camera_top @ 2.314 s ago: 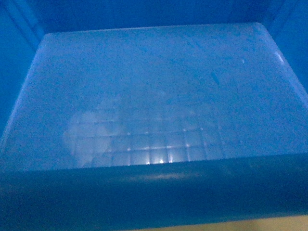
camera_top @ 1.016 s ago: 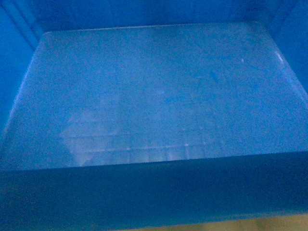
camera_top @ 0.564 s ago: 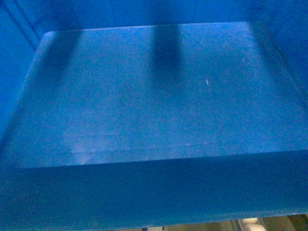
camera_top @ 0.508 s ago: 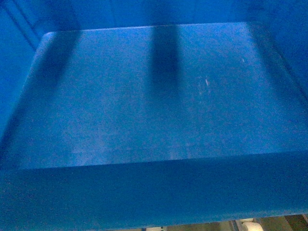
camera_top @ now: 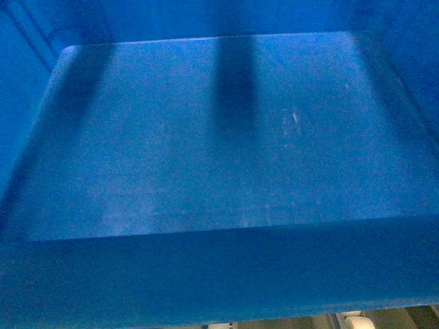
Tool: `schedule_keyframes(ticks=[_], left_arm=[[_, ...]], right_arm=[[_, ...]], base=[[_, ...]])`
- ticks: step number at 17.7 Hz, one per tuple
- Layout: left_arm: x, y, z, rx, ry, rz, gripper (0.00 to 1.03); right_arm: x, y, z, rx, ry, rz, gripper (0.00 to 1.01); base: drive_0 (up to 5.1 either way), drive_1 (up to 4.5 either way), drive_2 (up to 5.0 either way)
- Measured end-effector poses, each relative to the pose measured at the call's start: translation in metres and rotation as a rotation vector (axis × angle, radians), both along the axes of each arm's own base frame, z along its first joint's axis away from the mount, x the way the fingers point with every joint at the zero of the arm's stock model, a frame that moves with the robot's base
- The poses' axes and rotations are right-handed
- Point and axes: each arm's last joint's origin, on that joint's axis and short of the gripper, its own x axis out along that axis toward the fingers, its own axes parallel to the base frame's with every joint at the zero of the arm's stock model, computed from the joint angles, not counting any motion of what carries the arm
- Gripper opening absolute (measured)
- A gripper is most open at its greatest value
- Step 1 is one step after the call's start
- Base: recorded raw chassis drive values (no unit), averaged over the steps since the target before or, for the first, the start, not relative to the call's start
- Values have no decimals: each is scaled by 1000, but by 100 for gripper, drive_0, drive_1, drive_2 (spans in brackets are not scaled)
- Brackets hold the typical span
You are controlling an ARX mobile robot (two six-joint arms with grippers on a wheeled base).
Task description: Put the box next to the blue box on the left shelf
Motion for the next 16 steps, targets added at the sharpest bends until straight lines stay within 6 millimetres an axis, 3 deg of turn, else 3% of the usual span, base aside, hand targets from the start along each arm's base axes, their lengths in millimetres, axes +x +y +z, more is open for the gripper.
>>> schedule_keyframes(ticks=[16], left_arm=[[0,0,0,0,0,0,11]], right_arm=[[0,0,0,0,0,0,16]], base=[[0,0,0]])
